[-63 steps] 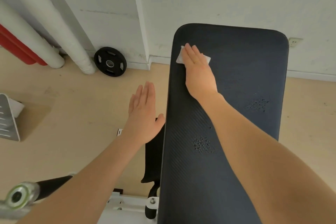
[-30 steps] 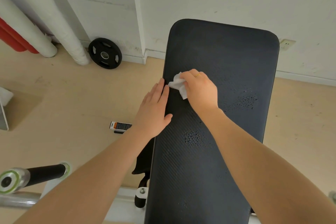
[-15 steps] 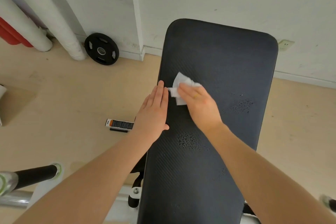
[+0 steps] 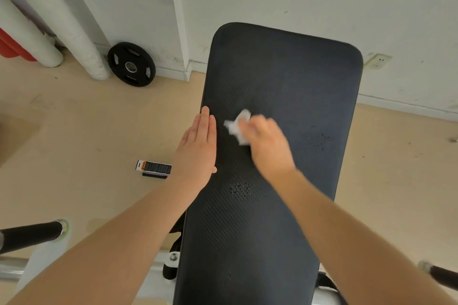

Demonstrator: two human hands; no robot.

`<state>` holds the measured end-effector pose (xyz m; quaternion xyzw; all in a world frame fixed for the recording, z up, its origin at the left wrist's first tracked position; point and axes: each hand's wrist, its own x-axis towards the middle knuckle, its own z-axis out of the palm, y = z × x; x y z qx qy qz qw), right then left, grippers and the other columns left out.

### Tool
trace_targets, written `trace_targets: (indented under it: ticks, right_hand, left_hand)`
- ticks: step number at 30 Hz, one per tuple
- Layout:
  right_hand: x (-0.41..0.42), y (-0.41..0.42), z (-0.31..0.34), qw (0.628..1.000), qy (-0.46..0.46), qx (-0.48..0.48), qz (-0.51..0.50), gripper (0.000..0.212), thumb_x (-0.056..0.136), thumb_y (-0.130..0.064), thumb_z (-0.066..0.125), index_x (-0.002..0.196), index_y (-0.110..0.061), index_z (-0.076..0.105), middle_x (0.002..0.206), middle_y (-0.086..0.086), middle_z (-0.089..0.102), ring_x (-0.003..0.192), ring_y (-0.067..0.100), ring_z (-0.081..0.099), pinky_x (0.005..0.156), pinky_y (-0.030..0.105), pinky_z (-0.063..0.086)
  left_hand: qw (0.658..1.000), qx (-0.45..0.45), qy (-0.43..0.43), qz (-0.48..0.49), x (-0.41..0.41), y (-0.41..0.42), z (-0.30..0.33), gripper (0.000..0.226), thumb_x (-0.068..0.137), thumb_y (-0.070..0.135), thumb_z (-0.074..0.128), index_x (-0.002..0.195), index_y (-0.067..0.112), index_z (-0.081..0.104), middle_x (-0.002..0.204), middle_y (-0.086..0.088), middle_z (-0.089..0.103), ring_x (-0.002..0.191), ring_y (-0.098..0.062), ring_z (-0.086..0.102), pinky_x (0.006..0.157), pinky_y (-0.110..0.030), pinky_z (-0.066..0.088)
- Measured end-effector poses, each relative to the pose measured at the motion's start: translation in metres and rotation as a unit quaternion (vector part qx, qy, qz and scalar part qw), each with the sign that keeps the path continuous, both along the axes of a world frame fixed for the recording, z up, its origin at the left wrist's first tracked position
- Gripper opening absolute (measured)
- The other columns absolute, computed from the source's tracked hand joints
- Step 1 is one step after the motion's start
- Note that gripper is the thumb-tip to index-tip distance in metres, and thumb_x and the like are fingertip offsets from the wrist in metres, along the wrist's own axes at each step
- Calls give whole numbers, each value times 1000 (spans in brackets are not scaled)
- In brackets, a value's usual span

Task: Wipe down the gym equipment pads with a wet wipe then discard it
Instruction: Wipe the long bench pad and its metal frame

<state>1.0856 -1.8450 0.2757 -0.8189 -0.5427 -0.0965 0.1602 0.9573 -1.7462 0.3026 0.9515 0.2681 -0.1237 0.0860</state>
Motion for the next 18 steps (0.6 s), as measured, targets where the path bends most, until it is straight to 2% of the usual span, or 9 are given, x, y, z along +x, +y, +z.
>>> trace_targets:
  ticks: [3,5,7,8,10,12,14,16,18]
  right_hand:
    - [-34,-34,-14,997,40,-26,58,66,47,3,83,110,-5,65,94,3,46,70,18,44,51,25,46]
    - [-20,-26,-7,997,0,-20,77,60,49,2,81,107,-6,66,89,7,54,64,22,52,51,27,48]
    - [9,-6,8,998,-48,23,35,40,63,-2,65,103,-6,69,81,12,61,59,29,56,48,27,49]
    - [27,3,17,997,-62,51,-7,37,67,-5,56,102,-6,70,81,14,63,59,32,56,48,28,48]
    - [58,13,26,993,-68,70,-65,41,68,2,54,106,-6,69,90,18,63,65,37,57,50,32,47]
    - [71,11,27,993,-63,68,-71,46,65,8,56,109,-5,67,96,21,63,72,41,56,52,38,49]
    - [62,1,22,993,-74,73,-60,42,70,2,48,107,-3,67,98,19,63,81,37,51,57,39,52]
    - [38,-17,10,997,-39,61,-32,40,78,-13,43,109,-1,65,102,18,62,88,29,42,67,38,52]
    - [17,-37,-3,999,-9,39,-4,38,82,-23,54,110,0,64,106,16,61,91,25,41,70,37,52]
  left_hand:
    - [1000,-2,-7,7,1,-1,2,108,80,29,68,144,0,-14,153,-17,-21,143,-29,-9,115,-34,4]
    - [1000,4,2,7,2,-1,3,109,80,30,68,143,0,-15,152,-17,-21,143,-29,-9,115,-34,5]
    - [1000,11,16,8,3,-3,3,111,79,33,69,143,0,-15,152,-17,-21,143,-29,-8,115,-35,7]
    - [1000,17,20,7,3,-3,2,112,78,34,69,143,0,-15,153,-17,-21,143,-30,-8,115,-35,7]
    - [999,25,23,7,4,-3,1,111,79,34,69,144,0,-15,153,-17,-20,144,-30,-7,115,-35,8]
    - [999,28,30,12,4,-5,2,110,79,32,69,143,0,-15,153,-17,-20,143,-30,-8,115,-36,7]
    - [999,32,33,22,5,-10,4,108,82,28,68,143,0,-16,152,-18,-22,143,-30,-11,115,-37,2]
    - [999,34,17,23,8,-13,8,108,82,23,68,142,1,-20,151,-17,-26,142,-30,-16,113,-38,-6]
    - [1000,18,-12,-4,16,-15,13,116,78,29,71,141,2,-23,150,-15,-29,141,-29,-18,111,-36,-8]
